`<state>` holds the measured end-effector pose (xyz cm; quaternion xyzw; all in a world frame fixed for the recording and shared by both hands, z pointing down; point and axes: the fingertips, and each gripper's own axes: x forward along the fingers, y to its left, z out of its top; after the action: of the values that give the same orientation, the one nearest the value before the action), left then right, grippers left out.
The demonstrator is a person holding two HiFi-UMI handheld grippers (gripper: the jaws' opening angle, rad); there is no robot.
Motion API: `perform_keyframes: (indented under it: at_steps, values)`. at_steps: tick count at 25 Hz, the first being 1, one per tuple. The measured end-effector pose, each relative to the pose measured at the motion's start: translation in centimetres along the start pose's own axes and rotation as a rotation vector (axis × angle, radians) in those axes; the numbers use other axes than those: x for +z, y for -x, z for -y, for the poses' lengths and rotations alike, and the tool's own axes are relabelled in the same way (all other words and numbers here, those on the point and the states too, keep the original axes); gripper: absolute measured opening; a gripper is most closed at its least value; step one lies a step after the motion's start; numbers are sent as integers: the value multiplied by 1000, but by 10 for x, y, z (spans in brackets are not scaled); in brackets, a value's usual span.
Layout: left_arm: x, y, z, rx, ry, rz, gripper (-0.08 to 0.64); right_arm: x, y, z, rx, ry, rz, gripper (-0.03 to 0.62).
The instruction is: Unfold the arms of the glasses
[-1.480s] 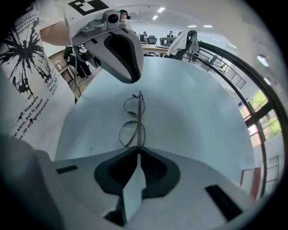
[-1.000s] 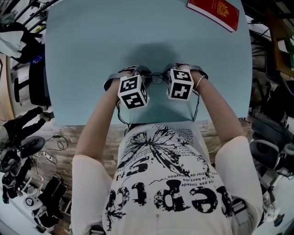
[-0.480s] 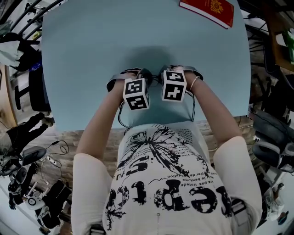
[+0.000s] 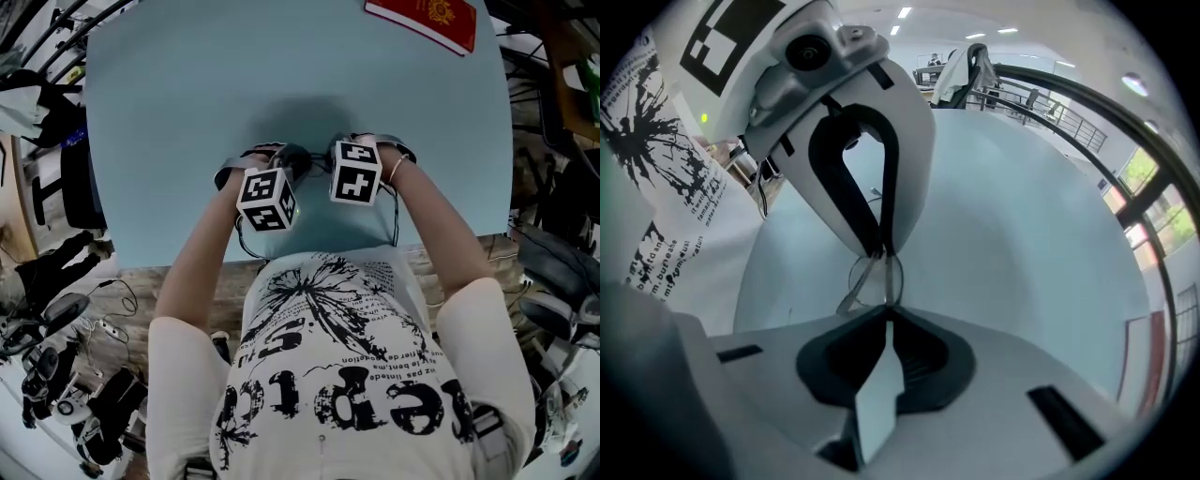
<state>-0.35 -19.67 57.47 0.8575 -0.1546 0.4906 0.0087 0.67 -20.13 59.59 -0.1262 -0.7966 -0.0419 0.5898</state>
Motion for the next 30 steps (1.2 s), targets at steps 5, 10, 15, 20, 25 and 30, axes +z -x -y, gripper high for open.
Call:
perform_keyframes:
  at_steps: [5,10,15,20,25,30]
  values:
    - [1,18,-11,53,40,35,32,-3,3,2,-11,-5,0,35]
    - [-5,39,-18,106,95,71,32,-2,5,2,-32,11,-20,34]
    - [-12,56,-17,142,123,90,32,-8,5,0,-41,16,-58,34]
    - [-23,71,-18,175,153,88,32,-17,6,4,-72,22,-94,35]
    - [-26,74,-11,163,169,116,31,-27,10,10,-93,14,-123,35]
    - [-22,72,-7,175,205,186,31,-29,11,14,-117,14,-133,37]
